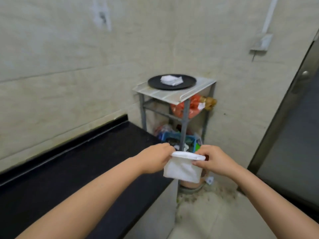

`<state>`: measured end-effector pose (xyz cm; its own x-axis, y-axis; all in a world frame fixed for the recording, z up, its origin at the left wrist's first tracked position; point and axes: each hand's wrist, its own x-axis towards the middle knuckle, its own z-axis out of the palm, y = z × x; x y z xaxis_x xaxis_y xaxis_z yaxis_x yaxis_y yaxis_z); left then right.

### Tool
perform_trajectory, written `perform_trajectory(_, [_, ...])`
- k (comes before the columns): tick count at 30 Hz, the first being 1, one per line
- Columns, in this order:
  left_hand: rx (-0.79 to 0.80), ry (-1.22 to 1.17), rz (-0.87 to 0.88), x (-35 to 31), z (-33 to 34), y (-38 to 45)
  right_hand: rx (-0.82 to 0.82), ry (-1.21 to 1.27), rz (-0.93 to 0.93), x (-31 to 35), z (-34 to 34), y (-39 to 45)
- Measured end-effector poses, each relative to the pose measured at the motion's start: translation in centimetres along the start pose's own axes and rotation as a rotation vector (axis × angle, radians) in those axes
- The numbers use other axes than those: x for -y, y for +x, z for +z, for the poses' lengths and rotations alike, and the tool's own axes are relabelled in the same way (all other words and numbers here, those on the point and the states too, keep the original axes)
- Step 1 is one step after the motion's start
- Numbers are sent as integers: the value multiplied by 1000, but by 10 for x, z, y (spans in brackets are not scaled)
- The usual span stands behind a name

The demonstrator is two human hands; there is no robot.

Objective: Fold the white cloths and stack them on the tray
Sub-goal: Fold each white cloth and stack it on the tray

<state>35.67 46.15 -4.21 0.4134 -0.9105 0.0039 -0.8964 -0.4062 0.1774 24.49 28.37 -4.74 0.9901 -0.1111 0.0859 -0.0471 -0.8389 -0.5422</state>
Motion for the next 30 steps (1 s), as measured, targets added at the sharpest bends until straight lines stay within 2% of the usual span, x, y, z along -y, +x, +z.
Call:
perform_trajectory(6, [-92,9,61,32,-38,137,-19,-126,-55,-61,-93,101])
perform_trajectory(15, [-298,131,-76,99,-136,306,0,-188,-134,-109,-218,284])
perform_trajectory(18, [-358,128,-178,124,-158,352,-22,-187,-166,-121,-236,352])
perform_trajectory(25, [-525,58,-574,208,-179,457,7,-60,-204,-158,-243,544])
perform_trajectory(30, [-617,197,-812,259,-172,519,-123,25,-396,-186,-224,652])
